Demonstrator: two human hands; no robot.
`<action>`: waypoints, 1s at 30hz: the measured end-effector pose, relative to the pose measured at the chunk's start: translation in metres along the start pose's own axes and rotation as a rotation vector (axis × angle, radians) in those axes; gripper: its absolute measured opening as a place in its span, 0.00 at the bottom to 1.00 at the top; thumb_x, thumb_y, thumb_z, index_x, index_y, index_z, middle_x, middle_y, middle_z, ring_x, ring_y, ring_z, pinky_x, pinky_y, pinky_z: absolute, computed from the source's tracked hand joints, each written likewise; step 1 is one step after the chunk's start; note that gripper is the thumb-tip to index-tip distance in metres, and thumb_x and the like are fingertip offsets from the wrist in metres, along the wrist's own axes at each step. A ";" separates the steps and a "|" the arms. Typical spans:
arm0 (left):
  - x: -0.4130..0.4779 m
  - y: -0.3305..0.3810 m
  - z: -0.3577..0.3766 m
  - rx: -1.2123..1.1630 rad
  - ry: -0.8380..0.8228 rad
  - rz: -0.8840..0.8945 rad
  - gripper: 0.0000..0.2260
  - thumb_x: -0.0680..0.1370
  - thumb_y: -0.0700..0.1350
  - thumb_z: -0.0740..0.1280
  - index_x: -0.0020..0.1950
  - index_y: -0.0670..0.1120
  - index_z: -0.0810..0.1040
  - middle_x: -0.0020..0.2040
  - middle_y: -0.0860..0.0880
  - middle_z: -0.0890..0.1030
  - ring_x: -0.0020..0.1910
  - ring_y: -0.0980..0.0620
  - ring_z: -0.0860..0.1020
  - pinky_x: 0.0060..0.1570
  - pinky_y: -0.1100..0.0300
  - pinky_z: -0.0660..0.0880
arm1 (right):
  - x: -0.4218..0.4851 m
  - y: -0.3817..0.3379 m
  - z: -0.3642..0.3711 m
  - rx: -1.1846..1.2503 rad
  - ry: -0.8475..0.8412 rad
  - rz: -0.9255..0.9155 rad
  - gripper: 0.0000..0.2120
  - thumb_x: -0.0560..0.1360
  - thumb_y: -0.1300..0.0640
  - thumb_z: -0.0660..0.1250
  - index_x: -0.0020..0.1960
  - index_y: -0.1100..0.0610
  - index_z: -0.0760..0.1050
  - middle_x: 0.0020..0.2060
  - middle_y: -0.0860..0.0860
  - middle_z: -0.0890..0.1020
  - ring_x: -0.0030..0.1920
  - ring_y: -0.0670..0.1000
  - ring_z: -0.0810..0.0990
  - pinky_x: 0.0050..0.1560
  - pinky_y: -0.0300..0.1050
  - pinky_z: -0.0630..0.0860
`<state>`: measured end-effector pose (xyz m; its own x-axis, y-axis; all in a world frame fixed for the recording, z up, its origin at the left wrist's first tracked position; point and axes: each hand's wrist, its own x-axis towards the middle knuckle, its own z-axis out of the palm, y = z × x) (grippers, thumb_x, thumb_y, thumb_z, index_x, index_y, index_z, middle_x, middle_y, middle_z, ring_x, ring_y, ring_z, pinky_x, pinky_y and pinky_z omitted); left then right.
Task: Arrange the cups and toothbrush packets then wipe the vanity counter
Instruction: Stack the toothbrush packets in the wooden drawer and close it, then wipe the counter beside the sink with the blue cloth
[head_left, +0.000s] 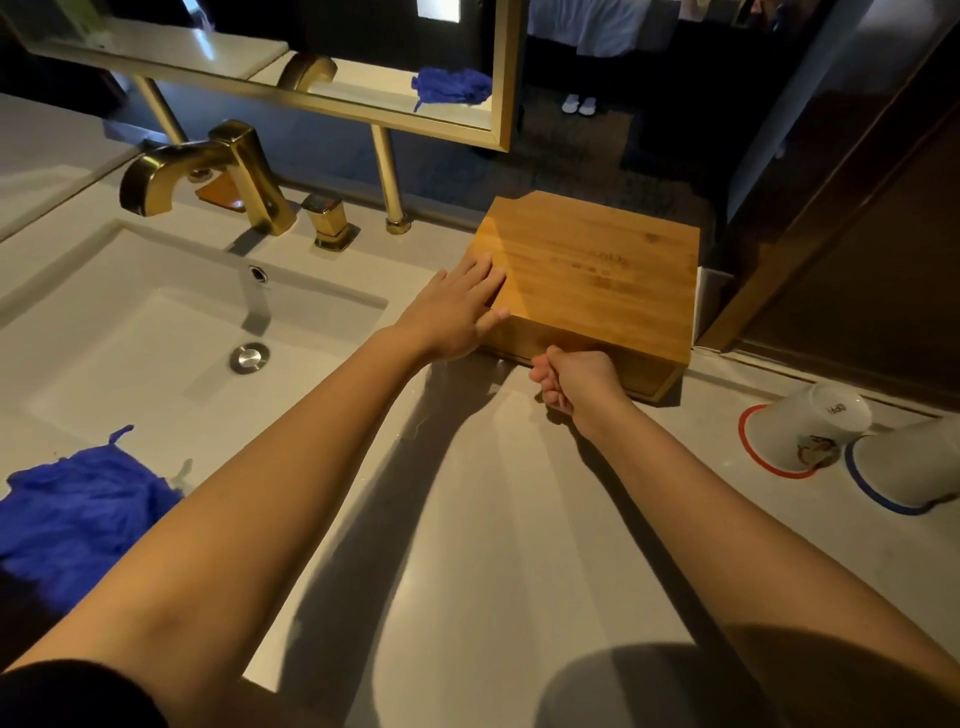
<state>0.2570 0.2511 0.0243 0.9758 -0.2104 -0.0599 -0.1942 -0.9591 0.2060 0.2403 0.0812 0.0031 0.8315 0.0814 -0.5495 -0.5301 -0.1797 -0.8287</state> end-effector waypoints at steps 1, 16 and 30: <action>-0.007 -0.001 -0.001 -0.023 0.018 0.000 0.27 0.80 0.55 0.53 0.76 0.47 0.53 0.78 0.45 0.52 0.77 0.46 0.51 0.74 0.46 0.53 | -0.003 -0.002 0.001 -0.022 0.007 0.039 0.13 0.79 0.53 0.58 0.46 0.60 0.78 0.27 0.48 0.75 0.25 0.44 0.71 0.25 0.35 0.67; -0.231 -0.043 -0.011 -0.220 -0.167 -0.541 0.23 0.80 0.53 0.56 0.74 0.47 0.61 0.74 0.47 0.65 0.72 0.47 0.64 0.69 0.53 0.60 | -0.080 0.026 0.122 -1.089 -0.610 -0.607 0.17 0.77 0.55 0.62 0.64 0.58 0.73 0.60 0.55 0.77 0.57 0.53 0.76 0.59 0.46 0.75; -0.338 -0.118 0.015 -0.234 0.088 -0.916 0.26 0.79 0.49 0.61 0.74 0.44 0.59 0.76 0.41 0.59 0.75 0.43 0.56 0.72 0.50 0.55 | -0.110 0.048 0.276 -1.232 -0.759 -1.045 0.06 0.74 0.58 0.64 0.46 0.61 0.71 0.45 0.58 0.75 0.50 0.61 0.71 0.46 0.51 0.70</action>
<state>-0.0519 0.4323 0.0059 0.7445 0.6292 -0.2233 0.6664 -0.6796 0.3068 0.0780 0.3340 -0.0056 0.2677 0.9563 -0.1177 0.8302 -0.2909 -0.4755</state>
